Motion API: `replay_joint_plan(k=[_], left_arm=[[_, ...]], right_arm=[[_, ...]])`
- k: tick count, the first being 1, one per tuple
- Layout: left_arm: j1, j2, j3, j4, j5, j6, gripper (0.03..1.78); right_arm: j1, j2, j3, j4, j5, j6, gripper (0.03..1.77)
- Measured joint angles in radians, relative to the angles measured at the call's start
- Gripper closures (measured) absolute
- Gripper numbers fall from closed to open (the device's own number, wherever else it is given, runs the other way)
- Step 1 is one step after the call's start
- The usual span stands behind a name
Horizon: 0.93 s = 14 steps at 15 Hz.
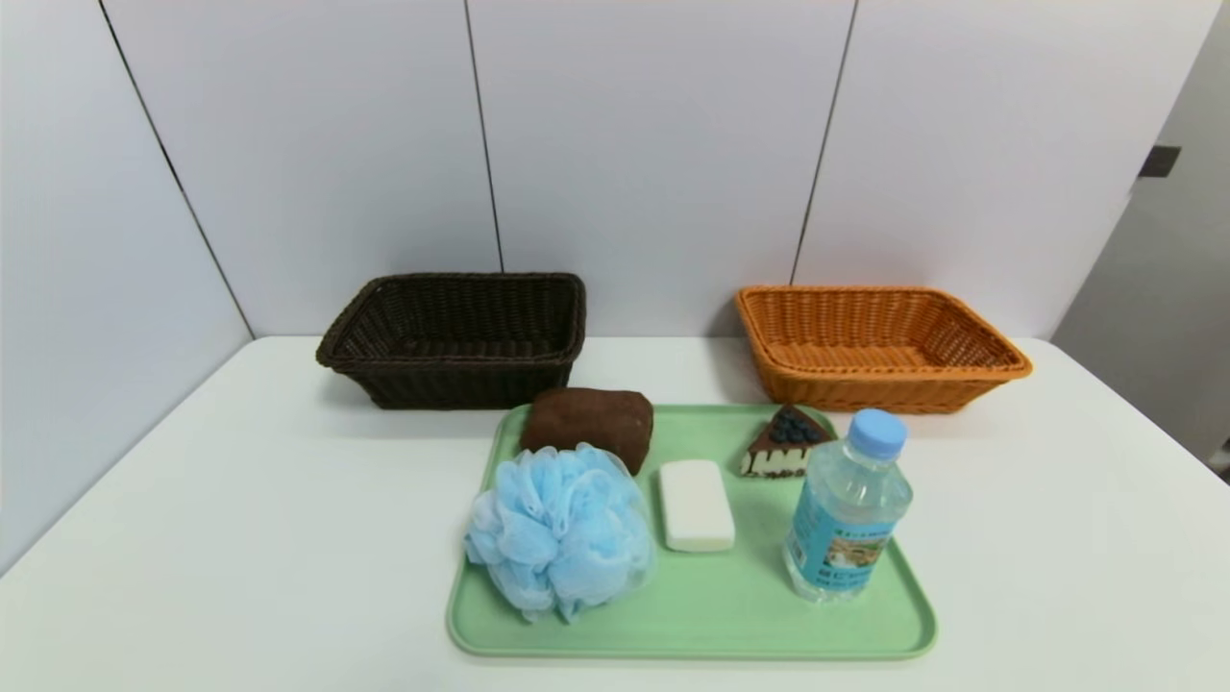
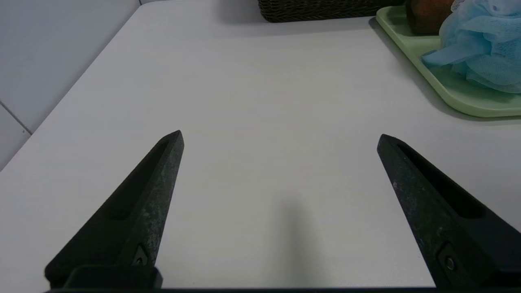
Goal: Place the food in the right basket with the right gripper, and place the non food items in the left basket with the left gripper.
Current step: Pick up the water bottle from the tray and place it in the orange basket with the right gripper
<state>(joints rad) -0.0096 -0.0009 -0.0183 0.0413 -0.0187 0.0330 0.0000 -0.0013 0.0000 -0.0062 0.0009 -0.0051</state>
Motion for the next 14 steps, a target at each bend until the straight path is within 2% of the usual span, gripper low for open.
replay_joint_plan(k=[5,8,11,14], left_arm=[[0.0,0.0,-0.003,0.005,-0.001,0.003,0.12],[-0.001,0.006,-0.072,0.072,-0.008,0.006,0.12],[-0.001,0.073,-0.29,0.22,-0.015,0.003,0.12],[-0.002,0.231,-0.51,0.343,-0.035,0.0,0.12]], right_arm=[[0.0,0.001,0.0,0.009,-0.003,-0.002,0.09],[0.0,0.004,-0.036,0.079,0.003,-0.007,0.09],[0.0,0.059,-0.232,0.2,0.034,-0.001,0.09],[0.002,0.231,-0.53,0.359,0.072,0.025,0.09]])
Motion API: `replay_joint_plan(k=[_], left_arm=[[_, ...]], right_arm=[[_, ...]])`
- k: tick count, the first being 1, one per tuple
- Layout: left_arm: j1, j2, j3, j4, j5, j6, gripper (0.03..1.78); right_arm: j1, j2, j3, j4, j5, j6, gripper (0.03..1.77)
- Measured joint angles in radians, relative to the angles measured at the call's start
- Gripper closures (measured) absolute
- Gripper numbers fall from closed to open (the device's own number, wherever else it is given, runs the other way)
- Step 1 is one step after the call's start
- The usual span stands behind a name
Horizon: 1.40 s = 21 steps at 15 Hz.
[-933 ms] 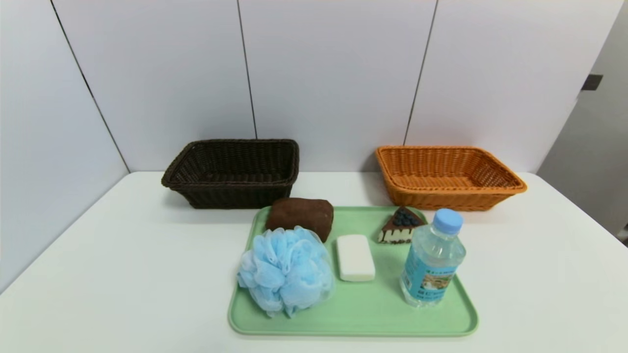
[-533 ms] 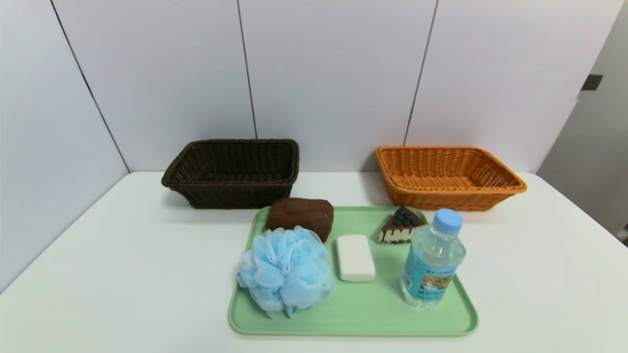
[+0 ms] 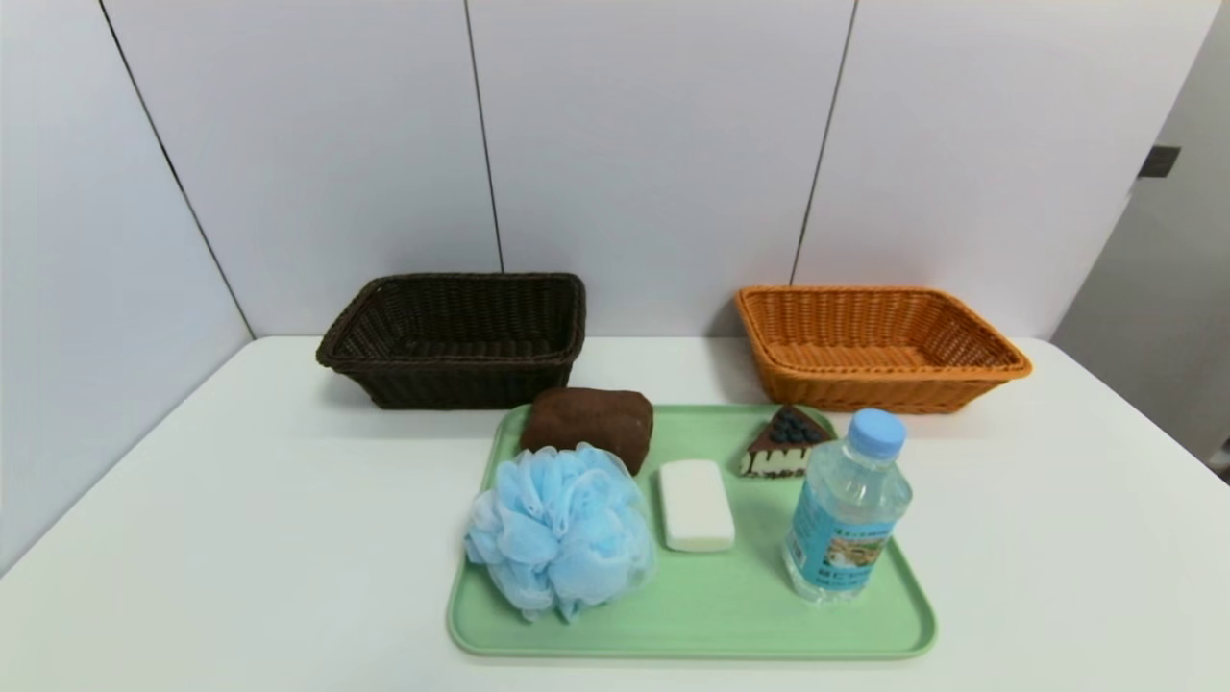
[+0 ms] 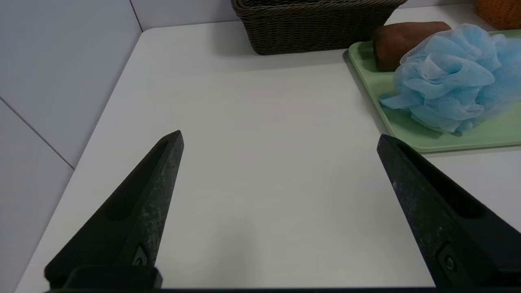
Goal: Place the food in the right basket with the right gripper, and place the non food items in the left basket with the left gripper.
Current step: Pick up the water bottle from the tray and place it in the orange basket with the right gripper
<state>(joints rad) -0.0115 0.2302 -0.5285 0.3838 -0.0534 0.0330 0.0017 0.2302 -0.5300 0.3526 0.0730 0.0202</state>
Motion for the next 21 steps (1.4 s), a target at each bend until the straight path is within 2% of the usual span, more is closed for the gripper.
replay_joint_plan(k=[4,7,9,12,13,15,17,19,21], left_arm=[[0.0,0.228,-0.201,0.064,-0.01,-0.025,0.12],[0.0,0.381,-0.356,0.2,-0.028,-0.104,0.12],[0.0,0.461,-0.425,0.304,-0.077,-0.159,0.12],[-0.003,0.561,-0.445,0.327,-0.109,-0.17,0.12],[-0.004,0.591,-0.446,0.324,-0.113,-0.17,0.12],[-0.031,0.648,-0.445,0.312,-0.115,-0.171,0.12],[-0.073,0.689,-0.436,0.292,-0.115,-0.173,0.12],[-0.099,0.713,-0.426,0.281,-0.114,-0.177,0.12],[-0.106,0.727,-0.404,0.261,-0.11,-0.18,0.12]], right_arm=[[0.002,0.291,-0.378,0.202,0.025,0.077,0.09],[0.006,0.472,-0.577,0.367,0.032,0.114,0.09],[0.009,0.553,-0.645,0.507,0.052,0.138,0.09],[0.038,0.635,-0.676,0.605,0.12,0.249,0.09],[0.063,0.655,-0.678,0.616,0.129,0.279,0.09],[0.147,0.696,-0.678,0.618,0.133,0.353,0.09],[0.267,0.725,-0.655,0.612,0.132,0.431,0.09],[0.38,0.739,-0.59,0.585,0.126,0.466,0.09],[0.44,0.741,-0.496,0.502,0.104,0.469,0.09]])
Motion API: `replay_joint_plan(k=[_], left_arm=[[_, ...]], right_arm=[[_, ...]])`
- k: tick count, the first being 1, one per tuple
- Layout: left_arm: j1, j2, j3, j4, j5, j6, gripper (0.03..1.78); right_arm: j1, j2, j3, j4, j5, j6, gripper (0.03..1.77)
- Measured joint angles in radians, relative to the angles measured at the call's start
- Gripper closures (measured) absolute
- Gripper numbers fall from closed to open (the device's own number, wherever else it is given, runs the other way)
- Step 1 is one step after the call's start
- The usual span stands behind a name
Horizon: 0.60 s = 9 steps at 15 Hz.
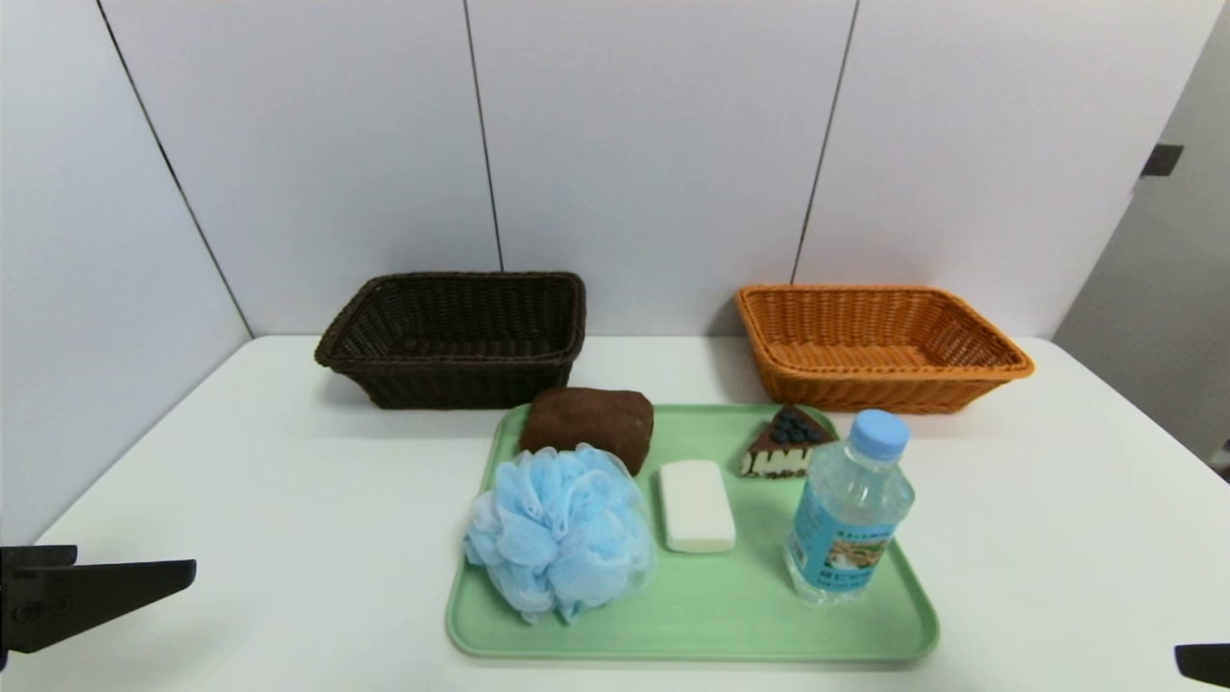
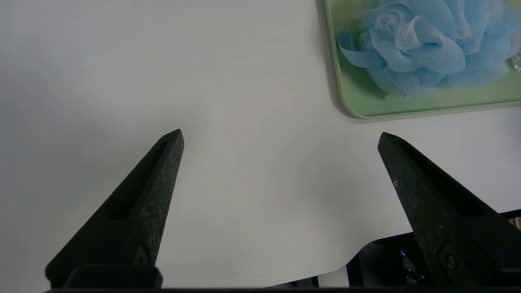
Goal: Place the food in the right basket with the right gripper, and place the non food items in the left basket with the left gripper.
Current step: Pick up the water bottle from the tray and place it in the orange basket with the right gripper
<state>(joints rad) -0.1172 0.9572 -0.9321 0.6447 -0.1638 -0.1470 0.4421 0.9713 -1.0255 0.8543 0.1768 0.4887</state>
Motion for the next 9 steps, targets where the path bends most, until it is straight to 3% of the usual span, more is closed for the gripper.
replay_joint_plan(k=[2,5,7,9], left_arm=[[-0.002,0.004,0.045,-0.056,0.015,-0.007,0.12],[-0.004,-0.007,0.144,-0.206,0.029,-0.002,0.12],[-0.02,-0.016,0.185,-0.29,0.028,-0.001,0.12],[-0.026,-0.018,0.196,-0.282,0.029,-0.003,0.12]], right_arm=[[0.046,0.001,0.073,-0.099,-0.073,-0.004,0.09],[0.135,0.007,0.193,-0.279,-0.227,-0.032,0.09],[0.172,0.011,0.29,-0.438,-0.321,-0.106,0.09],[0.203,0.008,0.362,-0.579,-0.367,-0.184,0.09]])
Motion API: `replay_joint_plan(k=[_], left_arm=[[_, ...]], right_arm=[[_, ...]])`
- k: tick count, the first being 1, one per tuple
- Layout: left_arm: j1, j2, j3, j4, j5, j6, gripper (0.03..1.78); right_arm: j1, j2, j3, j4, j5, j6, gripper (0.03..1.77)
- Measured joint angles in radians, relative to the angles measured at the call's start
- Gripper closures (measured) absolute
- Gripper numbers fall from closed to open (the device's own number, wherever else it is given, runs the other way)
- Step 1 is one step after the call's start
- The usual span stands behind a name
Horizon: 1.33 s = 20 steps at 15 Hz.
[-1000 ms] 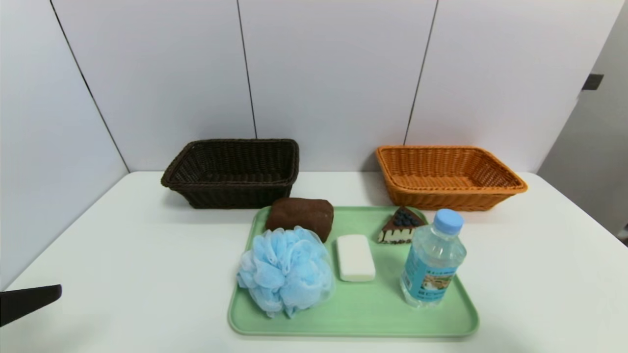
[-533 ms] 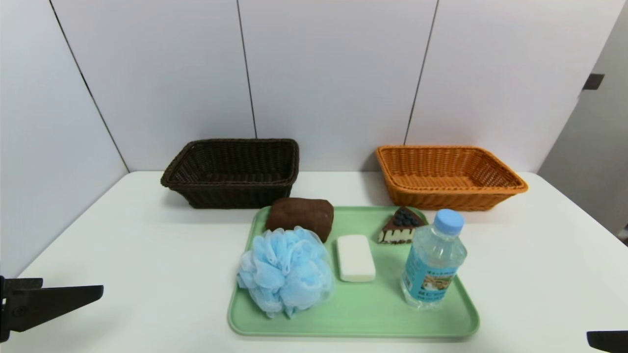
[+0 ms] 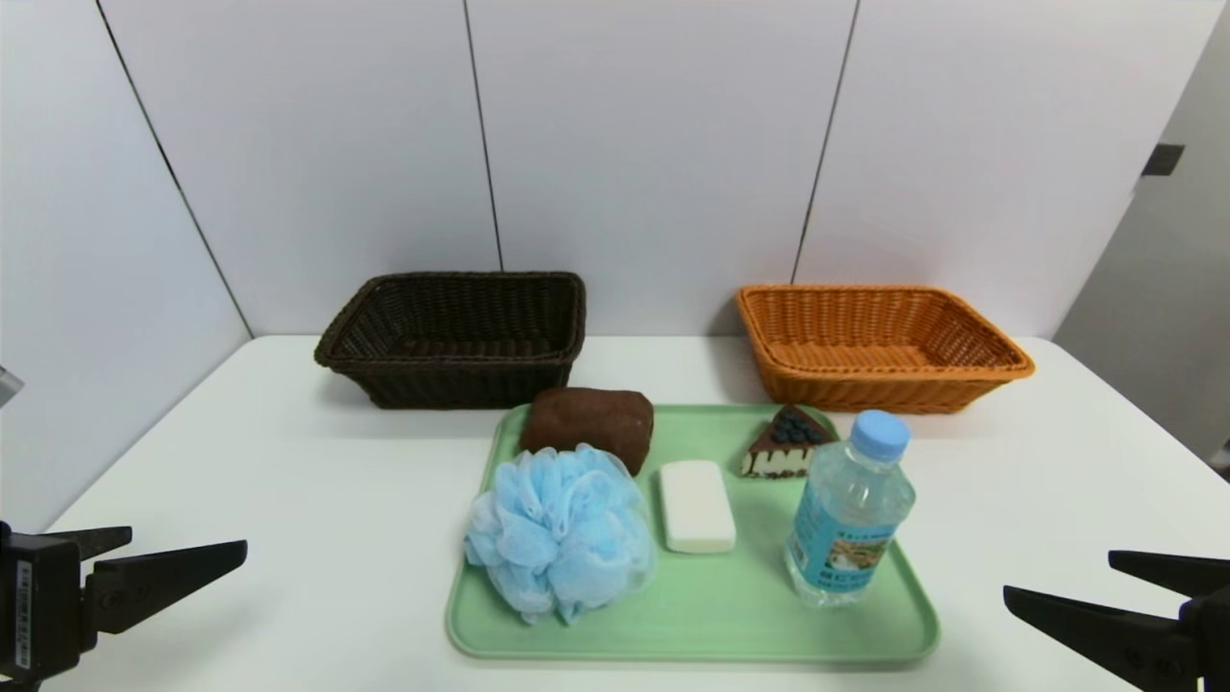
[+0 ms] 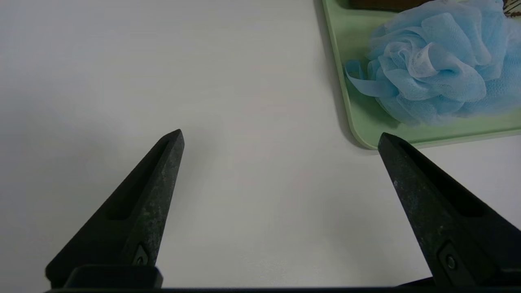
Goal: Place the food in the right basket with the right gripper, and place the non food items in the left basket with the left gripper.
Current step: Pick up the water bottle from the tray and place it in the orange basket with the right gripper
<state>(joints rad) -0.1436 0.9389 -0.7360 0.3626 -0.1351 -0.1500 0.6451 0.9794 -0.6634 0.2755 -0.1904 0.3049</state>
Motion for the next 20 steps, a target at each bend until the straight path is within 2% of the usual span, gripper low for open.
replay_joint_plan(k=[7,9,13,15,18,20], left_arm=[[-0.002,0.007,0.006,0.031,0.002,-0.004,0.12],[-0.003,0.008,0.004,0.049,0.003,-0.003,0.12],[-0.005,0.007,-0.001,0.064,0.002,-0.003,0.12],[-0.006,0.005,-0.002,0.073,0.003,-0.002,0.12],[-0.009,0.003,-0.003,0.074,0.003,0.001,0.12],[-0.011,0.0,-0.005,0.071,0.008,0.001,0.12]], right_arm=[[0.065,-0.038,0.239,-0.356,0.003,-0.126,0.09],[0.077,-0.048,0.291,-0.422,0.014,-0.137,0.09],[0.094,-0.046,0.389,-0.618,0.074,-0.144,0.09],[0.095,-0.027,0.421,-0.686,0.081,-0.138,0.09],[0.095,0.049,0.441,-0.784,0.074,-0.132,0.09],[0.095,0.122,0.447,-0.855,0.047,-0.132,0.09]])
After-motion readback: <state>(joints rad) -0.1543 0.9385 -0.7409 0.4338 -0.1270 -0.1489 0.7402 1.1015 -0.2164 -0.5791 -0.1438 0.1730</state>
